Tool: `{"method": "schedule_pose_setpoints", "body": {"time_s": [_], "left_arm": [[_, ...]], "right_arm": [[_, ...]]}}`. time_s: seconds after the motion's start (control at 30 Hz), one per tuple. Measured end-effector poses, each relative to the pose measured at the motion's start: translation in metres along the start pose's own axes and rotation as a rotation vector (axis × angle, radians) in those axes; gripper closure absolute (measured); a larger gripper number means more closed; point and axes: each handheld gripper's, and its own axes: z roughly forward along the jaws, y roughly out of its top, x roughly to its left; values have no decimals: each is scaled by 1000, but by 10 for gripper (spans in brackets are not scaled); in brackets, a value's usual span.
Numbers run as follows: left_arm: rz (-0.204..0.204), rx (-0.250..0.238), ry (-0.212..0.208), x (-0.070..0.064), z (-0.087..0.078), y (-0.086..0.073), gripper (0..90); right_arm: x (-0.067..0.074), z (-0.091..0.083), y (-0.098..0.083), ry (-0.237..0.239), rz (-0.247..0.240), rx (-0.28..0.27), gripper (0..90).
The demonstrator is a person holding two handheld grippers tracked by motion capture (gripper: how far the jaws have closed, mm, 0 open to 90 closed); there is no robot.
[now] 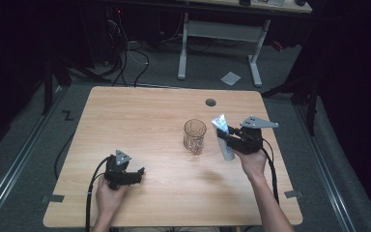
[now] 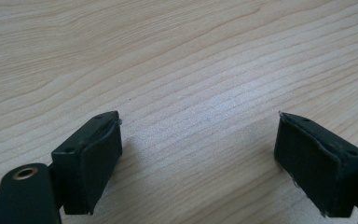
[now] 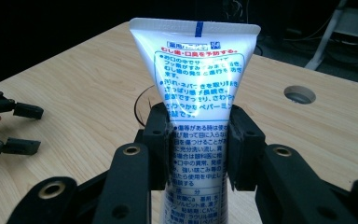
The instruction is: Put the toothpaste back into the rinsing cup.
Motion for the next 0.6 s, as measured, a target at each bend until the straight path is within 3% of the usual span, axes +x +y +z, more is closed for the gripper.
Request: {"method": "schedule_pose_setpoints", "body": {"time_s": [0.6], "left_arm": [[0, 0, 0, 0, 0, 0, 153]], "right_arm": [[11, 18, 23, 36, -8, -41, 656]]}}
